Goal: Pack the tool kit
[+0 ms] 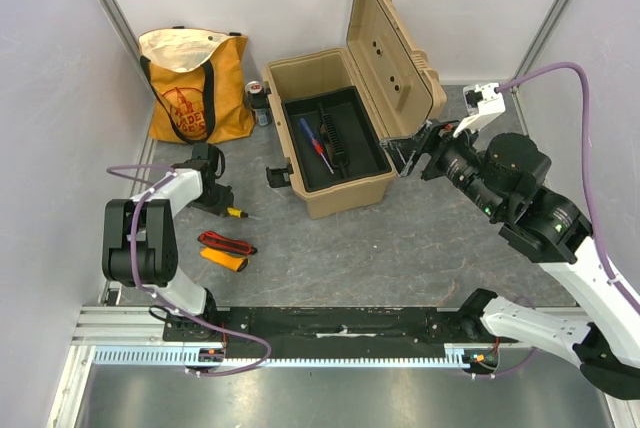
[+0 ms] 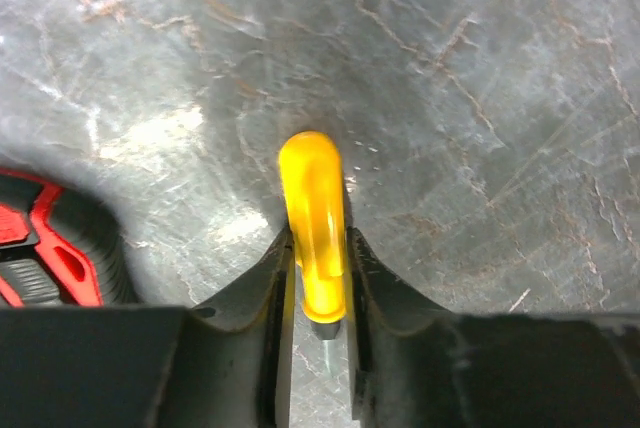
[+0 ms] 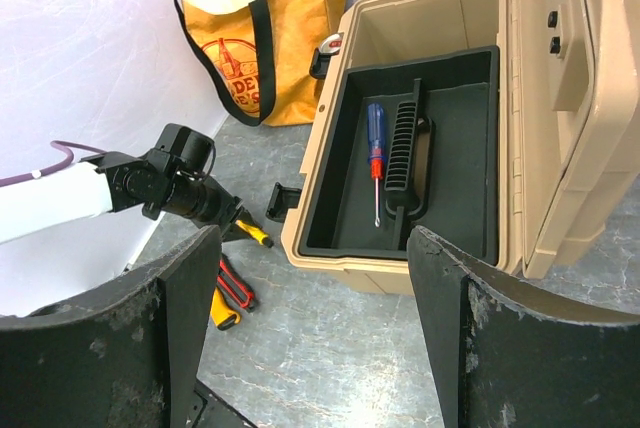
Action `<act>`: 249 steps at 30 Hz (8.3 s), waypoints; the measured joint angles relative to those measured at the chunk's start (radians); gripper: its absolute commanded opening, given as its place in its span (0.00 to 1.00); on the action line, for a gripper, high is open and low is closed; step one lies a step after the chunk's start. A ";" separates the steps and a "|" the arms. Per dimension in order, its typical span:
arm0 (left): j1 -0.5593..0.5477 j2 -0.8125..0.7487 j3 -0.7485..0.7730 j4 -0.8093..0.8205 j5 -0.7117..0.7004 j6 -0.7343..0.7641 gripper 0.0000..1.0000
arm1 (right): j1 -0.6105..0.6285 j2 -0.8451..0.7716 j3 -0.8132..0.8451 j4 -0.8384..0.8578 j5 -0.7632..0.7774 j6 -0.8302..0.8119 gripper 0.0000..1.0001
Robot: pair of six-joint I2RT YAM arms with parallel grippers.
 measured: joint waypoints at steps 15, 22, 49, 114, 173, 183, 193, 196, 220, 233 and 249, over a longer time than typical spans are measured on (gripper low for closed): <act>-0.001 -0.059 0.053 0.005 0.013 0.261 0.02 | 0.000 0.019 0.000 -0.006 0.000 -0.004 0.82; -0.017 -0.441 0.075 0.131 0.148 0.428 0.02 | 0.000 0.018 0.000 -0.006 0.013 -0.006 0.82; -0.501 0.020 0.538 0.170 0.122 0.529 0.07 | 0.000 -0.008 -0.021 -0.006 0.034 -0.005 0.82; -0.091 -0.521 -0.301 -0.128 -0.141 0.257 0.91 | 0.000 0.026 -0.035 -0.005 0.039 -0.007 0.83; -0.089 -0.460 -0.402 0.222 0.064 0.494 0.06 | 0.000 0.056 -0.035 0.017 -0.009 0.005 0.83; -0.098 -0.542 -0.360 0.077 0.063 0.494 0.02 | 0.000 0.051 -0.035 0.017 -0.009 0.005 0.83; -0.130 -0.619 -0.077 -0.023 0.118 0.497 0.02 | 0.000 0.043 -0.035 0.017 -0.008 0.005 0.83; -0.195 -0.591 0.042 -0.024 0.139 0.496 0.02 | 0.000 0.043 -0.035 0.017 -0.008 0.005 0.83; -0.647 0.247 0.917 0.116 0.056 0.398 0.05 | 0.000 -0.014 -0.035 0.005 0.026 0.004 0.83; -0.669 0.422 0.986 0.041 -0.065 0.299 0.15 | 0.000 -0.038 -0.035 -0.024 0.051 0.003 0.83; -0.671 0.484 1.046 0.043 -0.068 0.242 0.54 | 0.000 -0.058 -0.035 -0.045 0.071 0.001 0.84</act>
